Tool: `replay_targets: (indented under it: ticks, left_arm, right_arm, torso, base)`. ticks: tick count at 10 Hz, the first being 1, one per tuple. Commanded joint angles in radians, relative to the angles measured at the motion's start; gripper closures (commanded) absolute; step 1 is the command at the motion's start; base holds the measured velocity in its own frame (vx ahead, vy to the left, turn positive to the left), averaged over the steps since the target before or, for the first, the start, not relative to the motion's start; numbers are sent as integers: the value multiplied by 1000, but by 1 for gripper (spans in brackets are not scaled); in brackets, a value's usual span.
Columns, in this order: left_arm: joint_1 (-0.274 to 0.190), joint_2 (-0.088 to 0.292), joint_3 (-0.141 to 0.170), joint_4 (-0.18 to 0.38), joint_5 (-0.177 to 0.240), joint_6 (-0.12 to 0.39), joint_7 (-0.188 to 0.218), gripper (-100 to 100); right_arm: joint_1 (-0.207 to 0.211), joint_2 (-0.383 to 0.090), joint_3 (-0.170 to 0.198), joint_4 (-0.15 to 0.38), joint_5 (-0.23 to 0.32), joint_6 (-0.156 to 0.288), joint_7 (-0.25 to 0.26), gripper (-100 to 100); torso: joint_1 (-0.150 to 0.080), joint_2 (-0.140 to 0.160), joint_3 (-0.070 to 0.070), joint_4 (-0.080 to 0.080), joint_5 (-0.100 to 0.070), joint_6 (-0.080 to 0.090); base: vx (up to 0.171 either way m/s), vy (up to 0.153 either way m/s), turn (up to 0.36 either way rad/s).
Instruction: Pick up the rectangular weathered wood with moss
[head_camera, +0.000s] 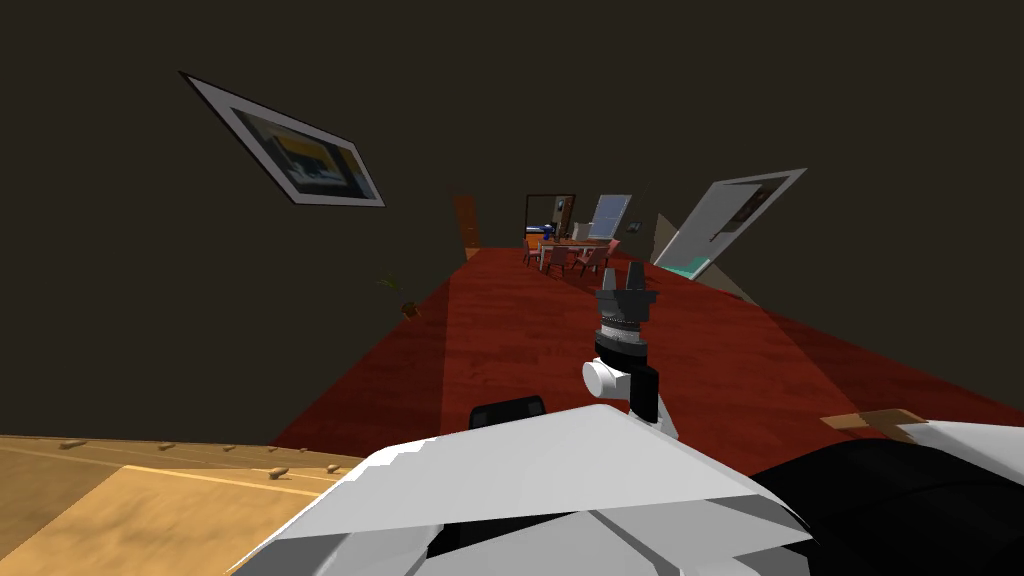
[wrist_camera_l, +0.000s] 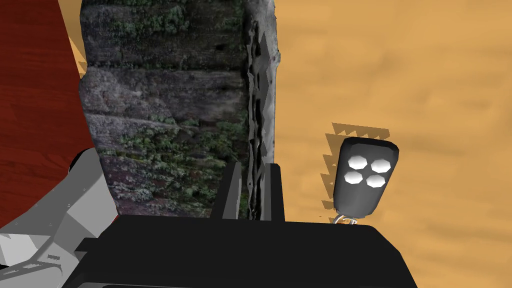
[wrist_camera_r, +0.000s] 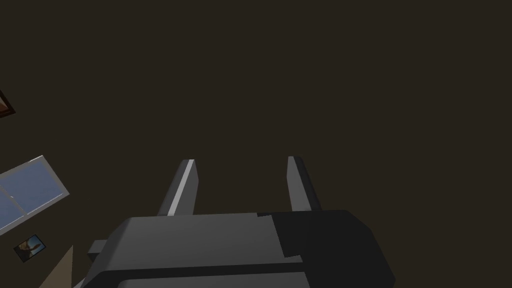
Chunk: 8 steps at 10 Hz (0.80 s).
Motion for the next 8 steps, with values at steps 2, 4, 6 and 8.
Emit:
replay_targets:
  ticks: [2, 4, 6, 8]
  left_arm:
    - [36, -7, 17, 2, 3, -16, -9, 100]
    - [78, -31, 15, 11, 2, -49, -29, 100]
    - [121, -55, 13, 20, 2, -82, -48, 100]
    - [112, -47, 16, 19, 2, -74, -44, 0]
  right_arm:
    - [0, 0, 0, 0, 0, 0, 0, 0]
    - [0, 0, 0, 0, 0, 0, 0, 0]
    - [0, 0, 0, 0, 0, 0, 0, 0]
    - [0, 0, 0, 0, 0, 0, 0, 0]
  torso:
    - [0, 0, 0, 0, 0, 0]
    - [0, -4, -2, -1, -1, 1]
    - [0, -5, -3, -2, -1, 1]
    - [-1, -4, -2, -1, -1, 0]
  base:
    - [15, 0, -31]
    - [71, 9, -81]
    - [60, 6, -57]
    - [14, 2, -6]
